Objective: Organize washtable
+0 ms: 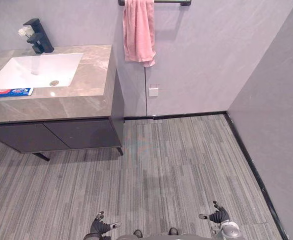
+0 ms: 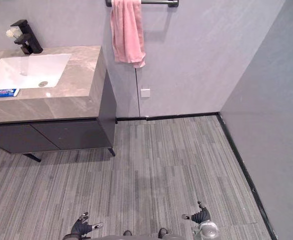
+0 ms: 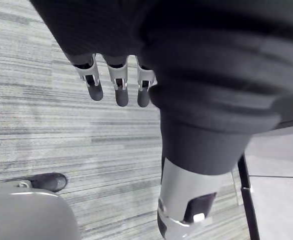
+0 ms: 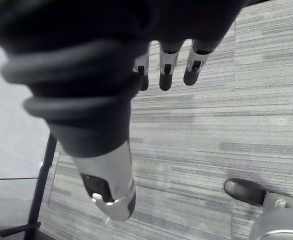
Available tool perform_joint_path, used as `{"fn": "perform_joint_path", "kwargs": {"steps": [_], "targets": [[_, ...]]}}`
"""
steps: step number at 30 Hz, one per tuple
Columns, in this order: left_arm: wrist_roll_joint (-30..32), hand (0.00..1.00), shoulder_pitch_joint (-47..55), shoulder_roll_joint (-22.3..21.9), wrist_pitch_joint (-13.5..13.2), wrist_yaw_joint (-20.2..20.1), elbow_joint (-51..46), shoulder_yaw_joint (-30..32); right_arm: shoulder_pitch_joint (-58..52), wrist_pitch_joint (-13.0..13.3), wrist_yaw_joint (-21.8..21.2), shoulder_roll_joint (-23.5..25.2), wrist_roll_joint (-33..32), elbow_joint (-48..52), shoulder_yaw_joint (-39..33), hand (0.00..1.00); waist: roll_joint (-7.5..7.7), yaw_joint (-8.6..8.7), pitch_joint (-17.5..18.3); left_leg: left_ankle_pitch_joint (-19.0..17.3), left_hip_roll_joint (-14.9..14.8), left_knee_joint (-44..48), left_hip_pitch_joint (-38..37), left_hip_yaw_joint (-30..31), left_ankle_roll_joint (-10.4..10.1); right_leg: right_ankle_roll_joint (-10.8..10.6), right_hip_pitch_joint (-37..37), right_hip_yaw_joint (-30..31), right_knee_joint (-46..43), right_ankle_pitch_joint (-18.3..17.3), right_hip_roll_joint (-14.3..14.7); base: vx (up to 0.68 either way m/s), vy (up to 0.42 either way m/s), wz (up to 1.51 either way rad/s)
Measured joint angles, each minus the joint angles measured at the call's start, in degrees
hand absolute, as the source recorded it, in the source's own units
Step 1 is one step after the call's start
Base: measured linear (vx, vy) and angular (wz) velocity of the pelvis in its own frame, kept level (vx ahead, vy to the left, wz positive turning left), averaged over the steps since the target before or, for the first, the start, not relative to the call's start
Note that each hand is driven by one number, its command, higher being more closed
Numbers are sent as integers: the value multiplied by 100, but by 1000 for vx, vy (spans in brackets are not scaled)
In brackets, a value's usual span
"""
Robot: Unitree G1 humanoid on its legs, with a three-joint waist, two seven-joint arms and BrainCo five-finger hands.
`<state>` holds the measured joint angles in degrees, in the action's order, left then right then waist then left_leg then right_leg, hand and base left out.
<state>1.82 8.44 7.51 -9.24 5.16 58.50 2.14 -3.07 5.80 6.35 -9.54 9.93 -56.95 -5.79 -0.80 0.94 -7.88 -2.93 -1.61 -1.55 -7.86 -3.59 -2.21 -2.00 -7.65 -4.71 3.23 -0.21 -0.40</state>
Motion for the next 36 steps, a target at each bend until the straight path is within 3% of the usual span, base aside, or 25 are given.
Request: {"fn": "perform_joint_path", "kwargs": {"steps": [20, 31, 36], "targets": [[-11, 0, -5, 46, 1, -14, -70, -6, 69, -100, -2, -66, 135, 0, 1, 0, -13, 4, 7, -56, -26, 3, 17, -243, 16, 4, 97, 183, 2, 0, 29, -22, -12, -5], [-354, 0, -135, 188, 2, -9, -90, 63, 159, -219, -1, -66, 137, -1, -3, 0, -8, -14, 16, -398, -42, 398, 316, -466, 125, -30, 306, 388, -6, -20, 23, 10, 0, -11], [-405, 0, -189, 175, 4, -9, -243, 54, 280, -231, 0, -62, 136, -2, -24, 0, -49, -27, -18, -746, -90, 869, 535, -608, 164, -243, 765, 381, -833, -388, 2, 52, 25, -17]]}}
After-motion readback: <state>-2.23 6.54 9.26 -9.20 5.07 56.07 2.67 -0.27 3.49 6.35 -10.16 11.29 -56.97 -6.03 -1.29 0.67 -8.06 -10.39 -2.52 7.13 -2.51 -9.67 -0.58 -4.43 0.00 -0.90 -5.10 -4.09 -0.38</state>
